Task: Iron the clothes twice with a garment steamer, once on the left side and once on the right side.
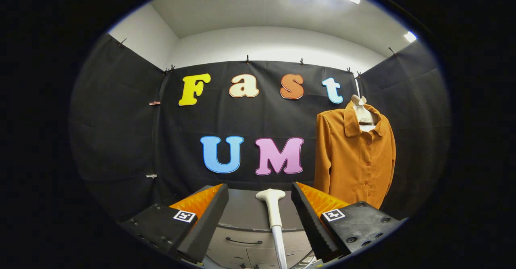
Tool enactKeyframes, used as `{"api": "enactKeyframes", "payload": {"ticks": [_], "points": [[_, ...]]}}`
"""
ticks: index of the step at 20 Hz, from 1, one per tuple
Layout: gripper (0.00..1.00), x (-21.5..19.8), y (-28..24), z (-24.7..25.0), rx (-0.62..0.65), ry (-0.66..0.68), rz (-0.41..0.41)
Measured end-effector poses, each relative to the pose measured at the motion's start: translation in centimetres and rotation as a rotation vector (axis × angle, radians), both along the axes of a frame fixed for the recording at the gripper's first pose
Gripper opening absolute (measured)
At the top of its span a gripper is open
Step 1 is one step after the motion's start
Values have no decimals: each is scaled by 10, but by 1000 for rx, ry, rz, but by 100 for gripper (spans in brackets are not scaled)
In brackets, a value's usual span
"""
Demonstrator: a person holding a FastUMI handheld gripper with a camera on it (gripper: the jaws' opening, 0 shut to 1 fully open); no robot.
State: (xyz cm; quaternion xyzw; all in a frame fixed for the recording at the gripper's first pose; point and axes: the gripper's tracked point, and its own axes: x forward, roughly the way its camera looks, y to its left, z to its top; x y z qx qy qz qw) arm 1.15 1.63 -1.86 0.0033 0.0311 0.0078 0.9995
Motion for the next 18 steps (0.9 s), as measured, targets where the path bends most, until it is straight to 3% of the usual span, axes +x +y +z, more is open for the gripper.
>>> {"api": "enactKeyframes", "payload": {"ticks": [18], "points": [[98,23,27,-34,13,87,-88]]}}
